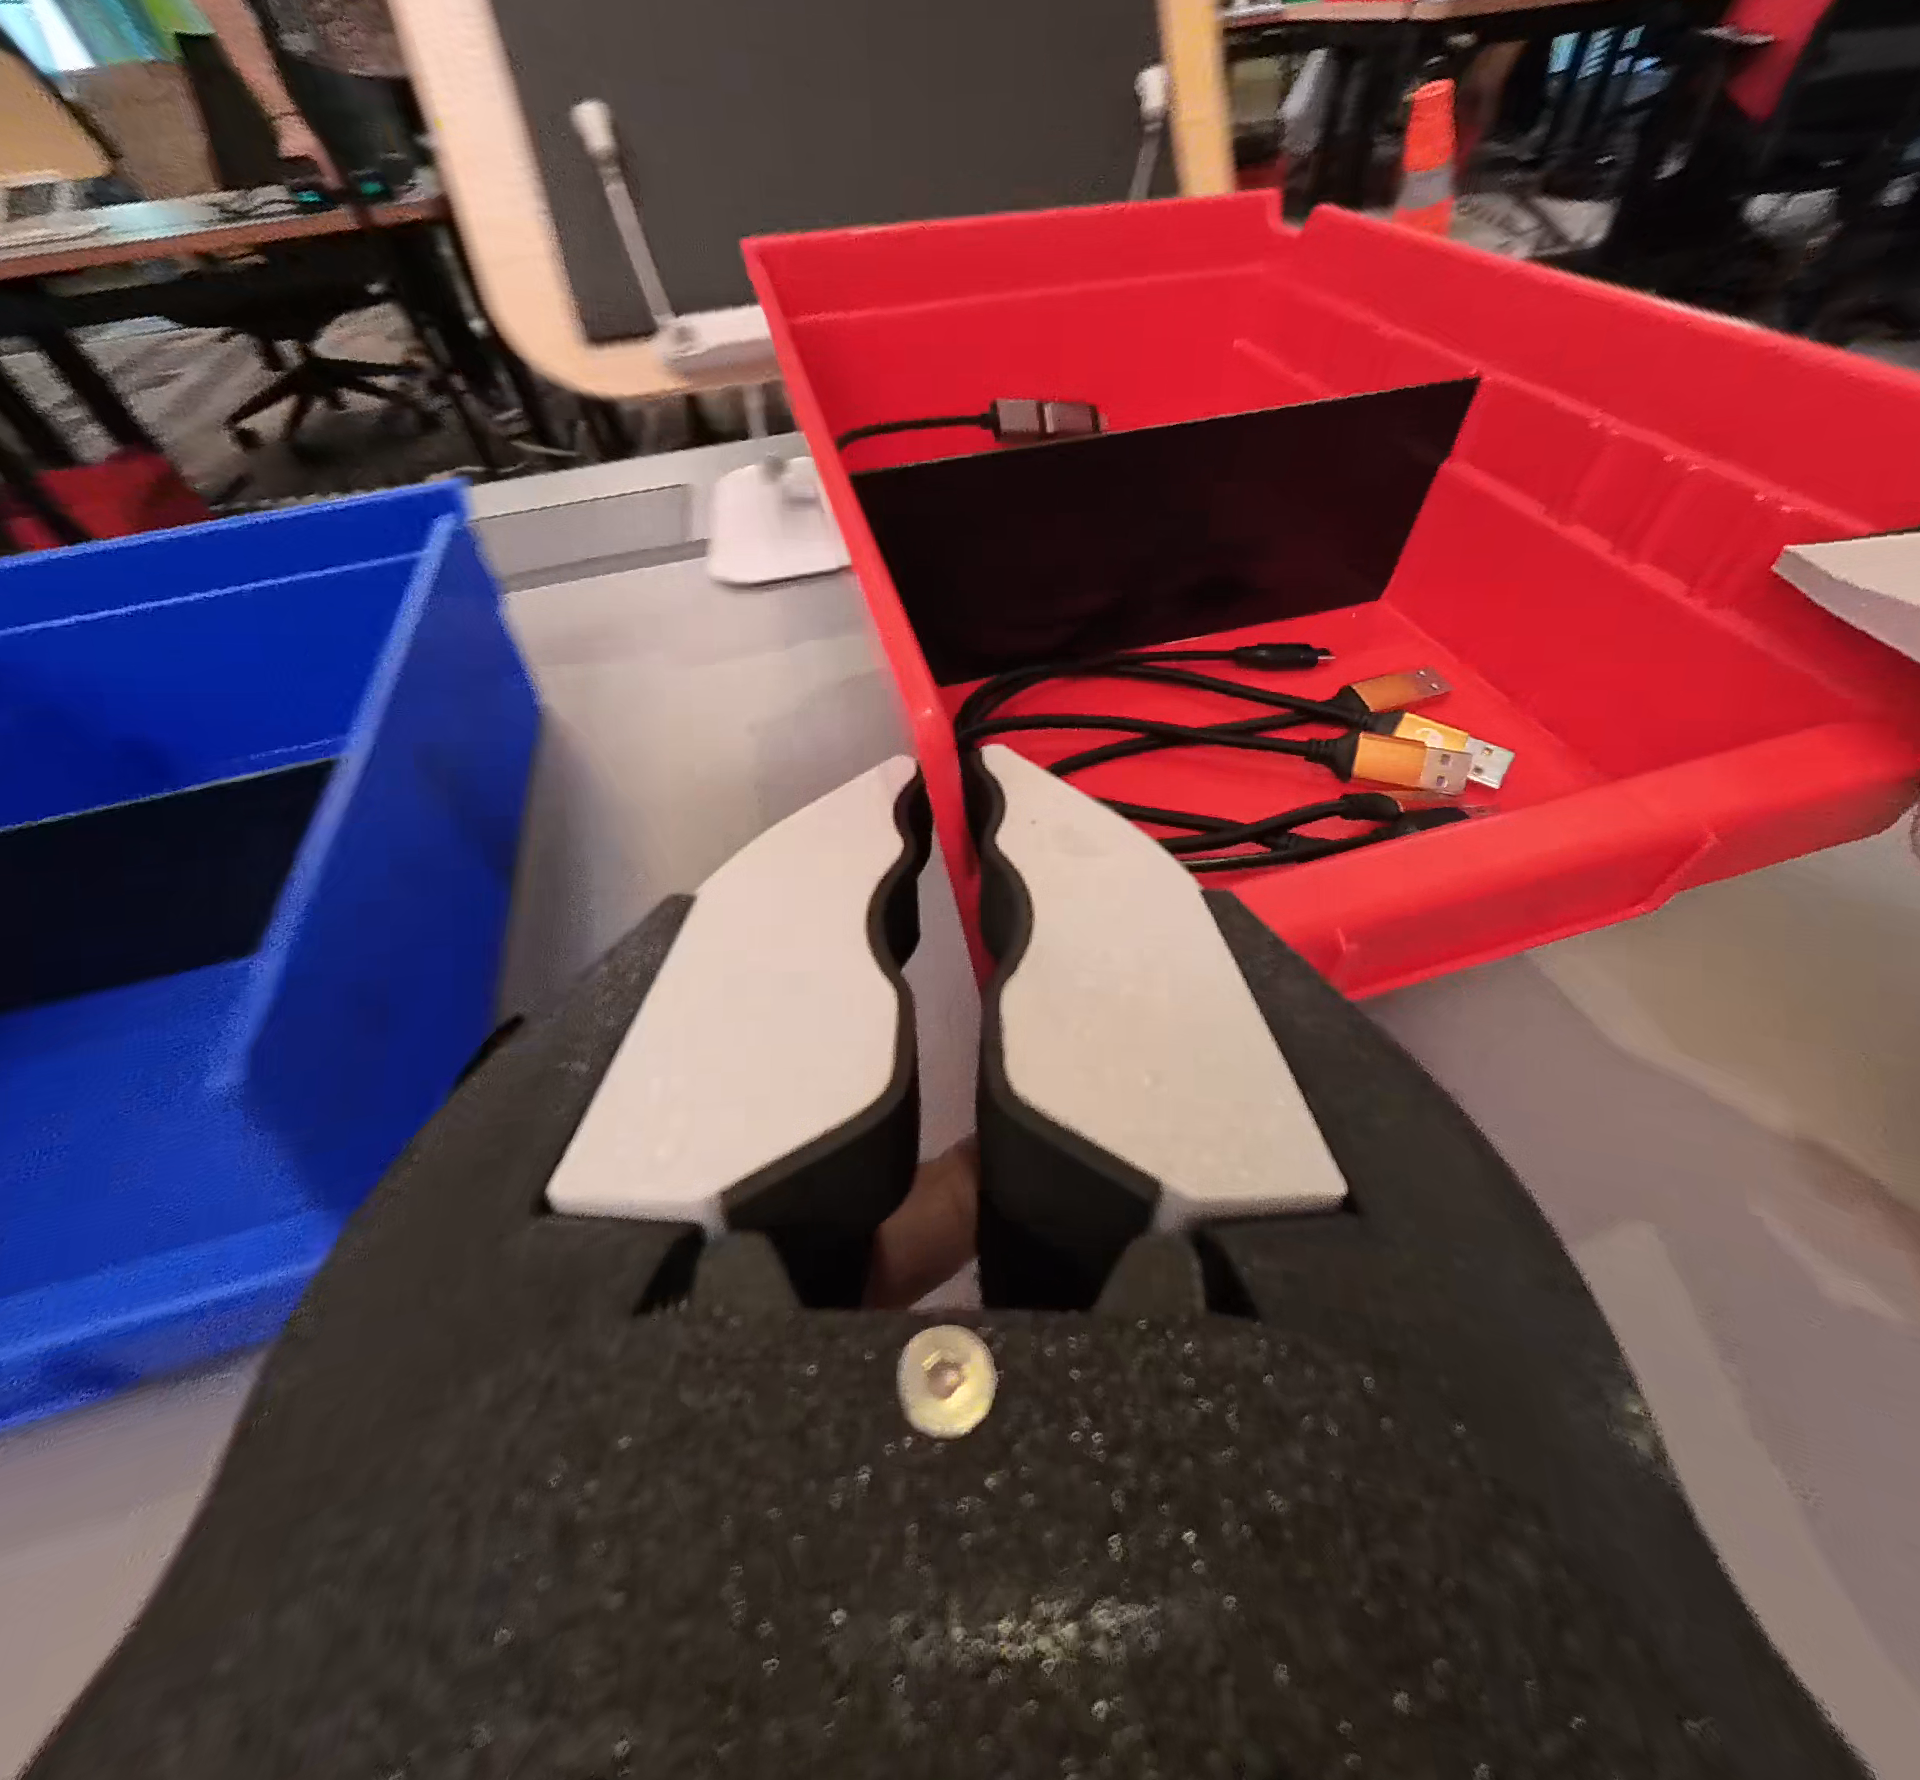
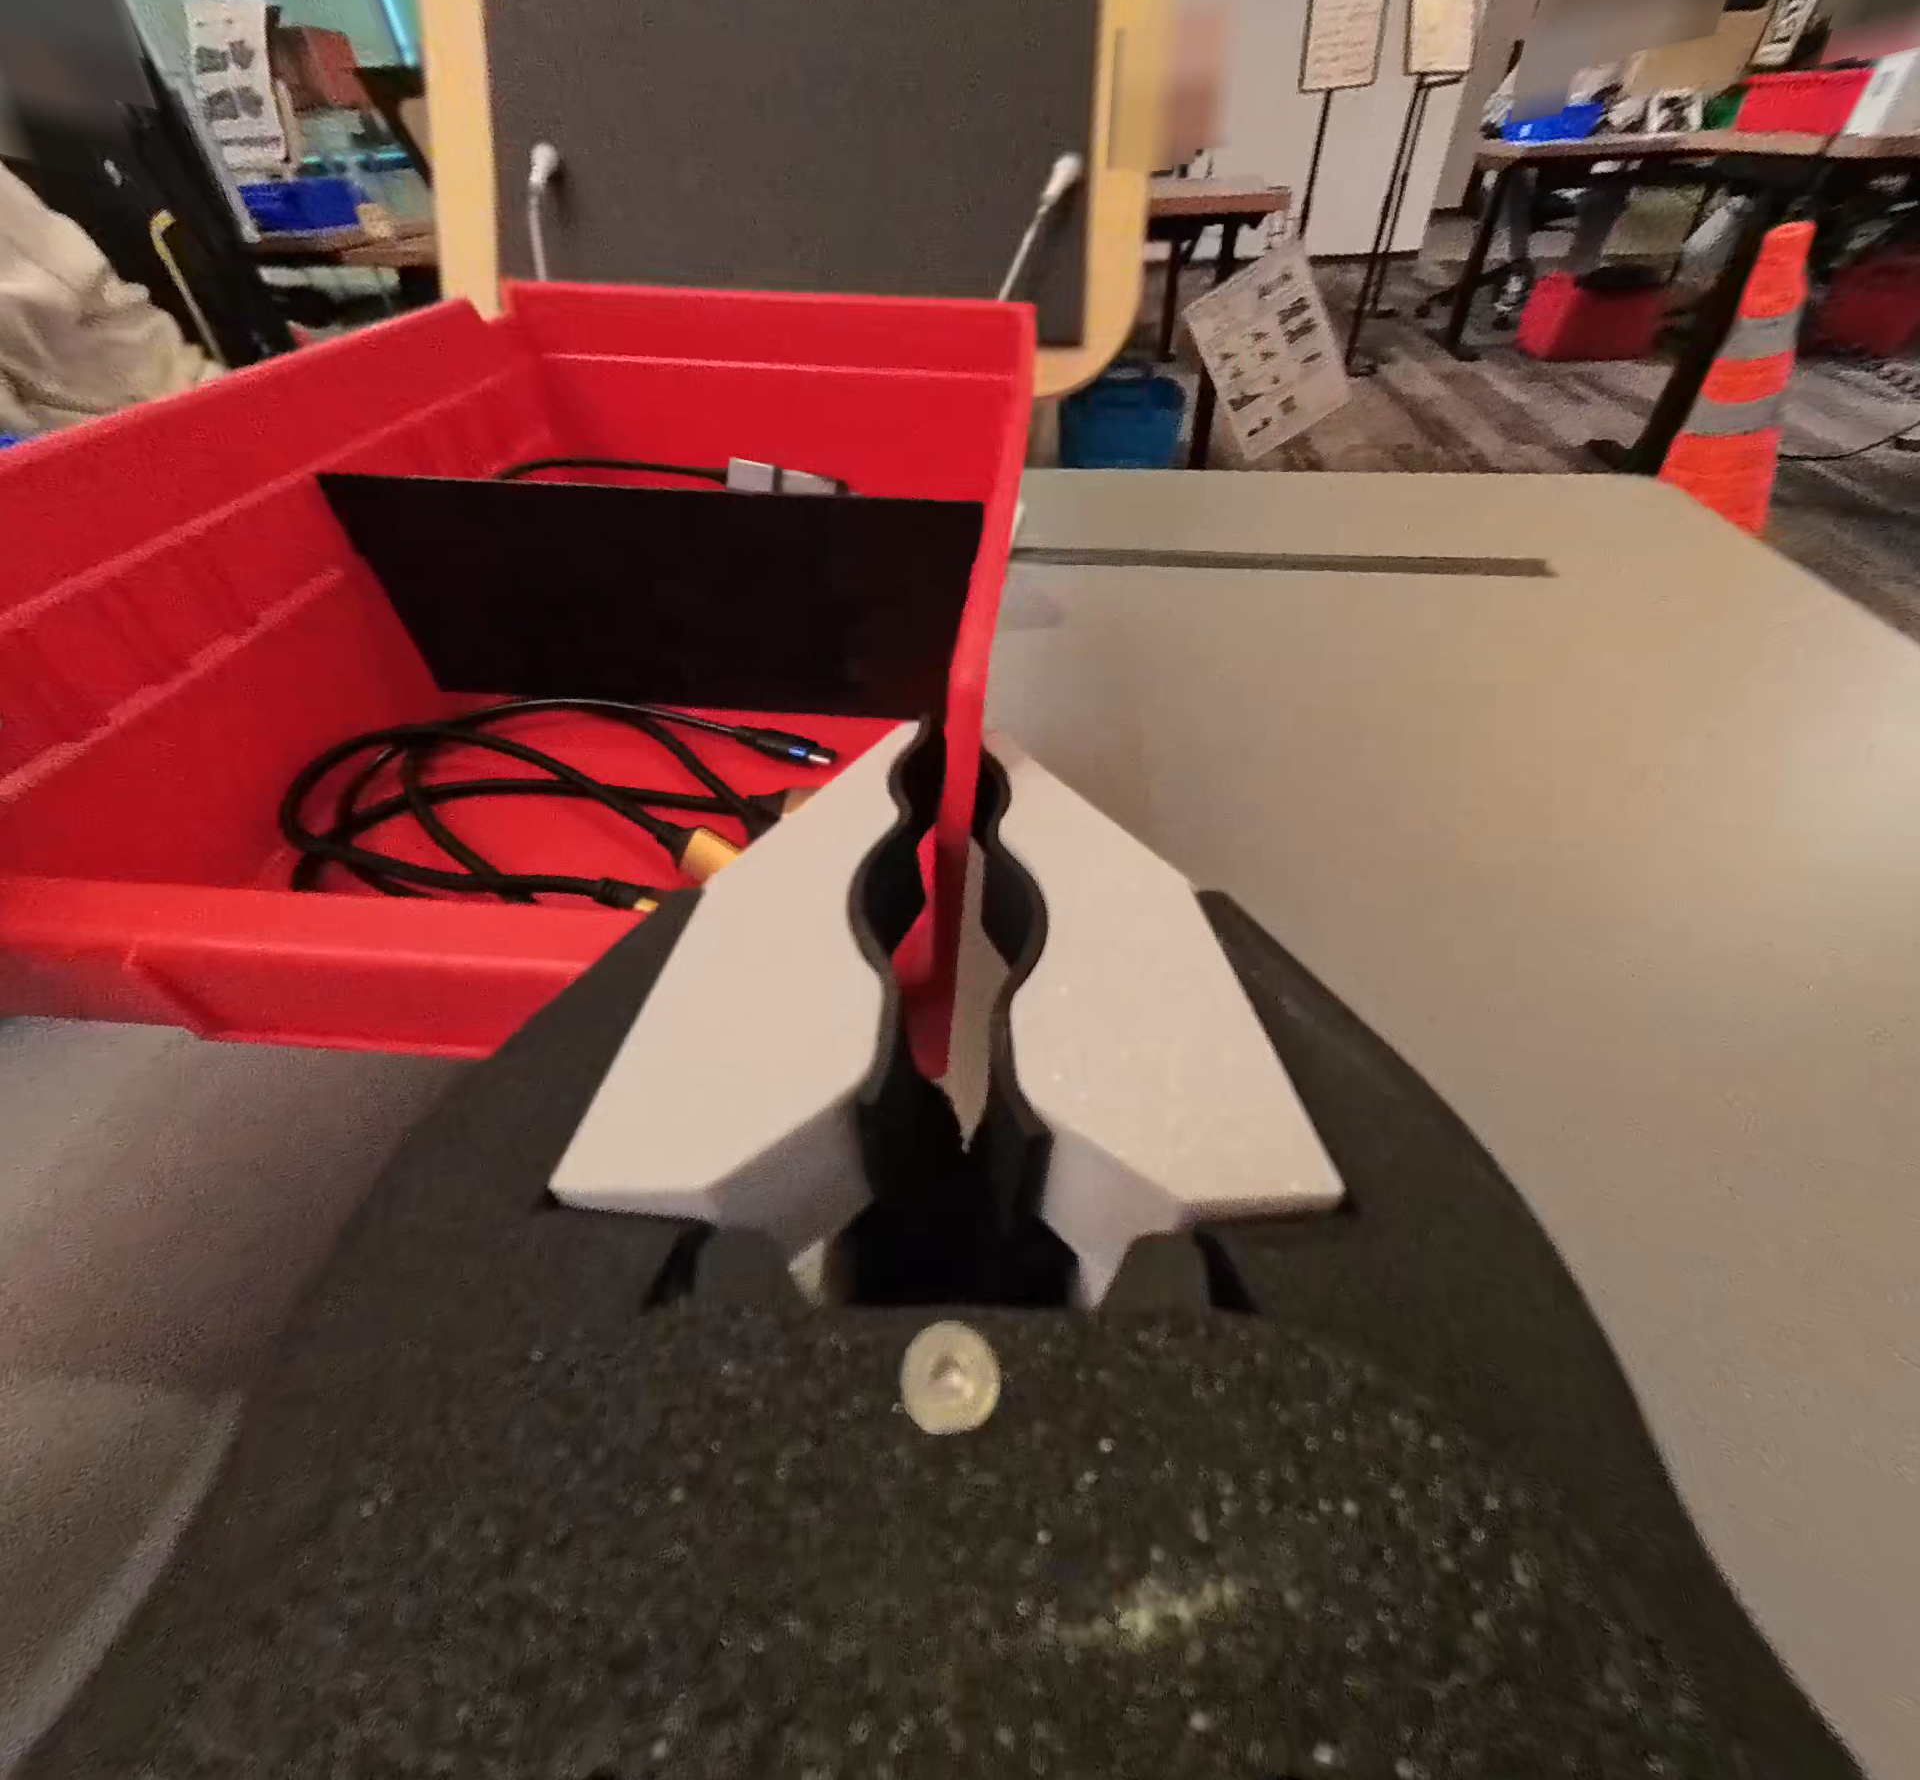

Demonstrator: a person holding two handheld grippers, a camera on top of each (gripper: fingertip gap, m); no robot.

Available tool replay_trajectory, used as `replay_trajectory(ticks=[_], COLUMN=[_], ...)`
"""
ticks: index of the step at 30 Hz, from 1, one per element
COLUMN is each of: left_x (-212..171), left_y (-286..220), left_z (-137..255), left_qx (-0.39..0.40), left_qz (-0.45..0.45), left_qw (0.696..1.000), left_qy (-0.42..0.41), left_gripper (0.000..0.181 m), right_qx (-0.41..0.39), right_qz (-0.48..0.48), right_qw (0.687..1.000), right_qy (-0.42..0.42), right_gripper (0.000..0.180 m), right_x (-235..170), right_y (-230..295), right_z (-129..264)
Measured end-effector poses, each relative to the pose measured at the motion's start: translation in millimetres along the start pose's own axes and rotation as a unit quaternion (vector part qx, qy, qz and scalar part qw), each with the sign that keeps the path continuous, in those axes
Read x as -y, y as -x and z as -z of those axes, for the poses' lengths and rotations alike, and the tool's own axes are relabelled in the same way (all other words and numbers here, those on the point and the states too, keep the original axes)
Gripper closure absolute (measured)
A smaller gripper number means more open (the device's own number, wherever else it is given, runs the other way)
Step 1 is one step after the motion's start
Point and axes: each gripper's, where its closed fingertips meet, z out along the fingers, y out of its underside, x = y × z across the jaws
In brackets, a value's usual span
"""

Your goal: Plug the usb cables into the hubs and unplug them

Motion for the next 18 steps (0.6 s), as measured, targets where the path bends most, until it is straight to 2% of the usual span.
replay_trajectory(ticks=[4, 6, 9, 12, 13, 15, 18], left_x=[-32.6, -55.7, -71.5, -69.9, -64.6, -42.6, -9.5], left_y=[53.8, 68.5, 62.8, 53.0, 55.5, 75.2, 157.2], left_z=[8.7, 7.7, 7.5, 14.6, 20.7, 40.5, 81.1], left_qx=[0.026, 0.029, -0.023, -0.100, -0.123, -0.153, -0.101], left_qz=[-0.001, -0.009, 0.020, 0.008, 0.017, 0.058, 0.116], left_qw=[0.999, 0.998, 0.997, 0.988, 0.986, 0.985, 0.984], left_qy=[0.035, 0.056, 0.068, 0.118, 0.115, 0.052, -0.089], left_gripper=[0.176, 0.175, 0.173, 0.154, 0.154, 0.147, 0.151], right_qx=[0.051, 0.077, 0.081, 0.138, 0.157, 0.180, 0.201], right_qz=[0.028, 0.040, 0.043, 0.042, 0.049, 0.070, 0.115], right_qw=[0.997, 0.994, 0.991, 0.983, 0.979, 0.973, 0.969], right_qy=[0.058, 0.071, 0.096, 0.112, 0.121, 0.127, 0.082], right_gripper=[0.175, 0.174, 0.164, 0.144, 0.140, 0.139, 0.143], right_x=[-39.7, -46.5, -54.2, -61.0, -65.5, -71.6, -57.7], right_y=[55.2, 70.5, 73.6, 84.0, 85.8, 84.3, 85.2], right_z=[-16.9, -15.8, -17.1, -3.6, 5.7, 27.9, 51.4])
